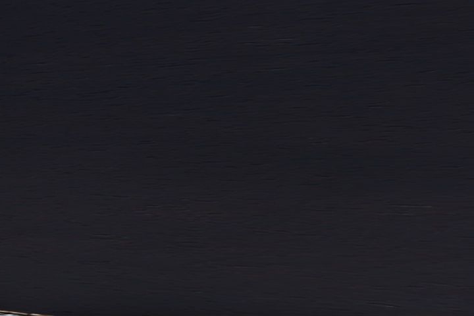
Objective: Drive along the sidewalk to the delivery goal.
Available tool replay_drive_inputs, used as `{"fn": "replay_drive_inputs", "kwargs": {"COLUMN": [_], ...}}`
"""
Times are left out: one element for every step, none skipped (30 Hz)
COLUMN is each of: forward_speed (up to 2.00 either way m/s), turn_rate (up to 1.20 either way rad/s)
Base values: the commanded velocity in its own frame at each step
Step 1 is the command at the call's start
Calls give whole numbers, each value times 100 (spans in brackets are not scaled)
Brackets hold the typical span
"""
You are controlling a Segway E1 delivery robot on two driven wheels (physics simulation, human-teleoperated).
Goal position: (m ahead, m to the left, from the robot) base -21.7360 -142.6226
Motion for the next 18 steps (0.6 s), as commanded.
{"fn": "replay_drive_inputs", "kwargs": {"forward_speed": [0, 0, 0, 0, 0, 0, 0, 0, 0, 0, 0, 0, 0, 0, 0, 0, 0, 0], "turn_rate": [0, 0, 0, 0, 0, 0, 0, 0, 0, 0, 0, 0, 0, 0, 0, 0, 0, 0]}}
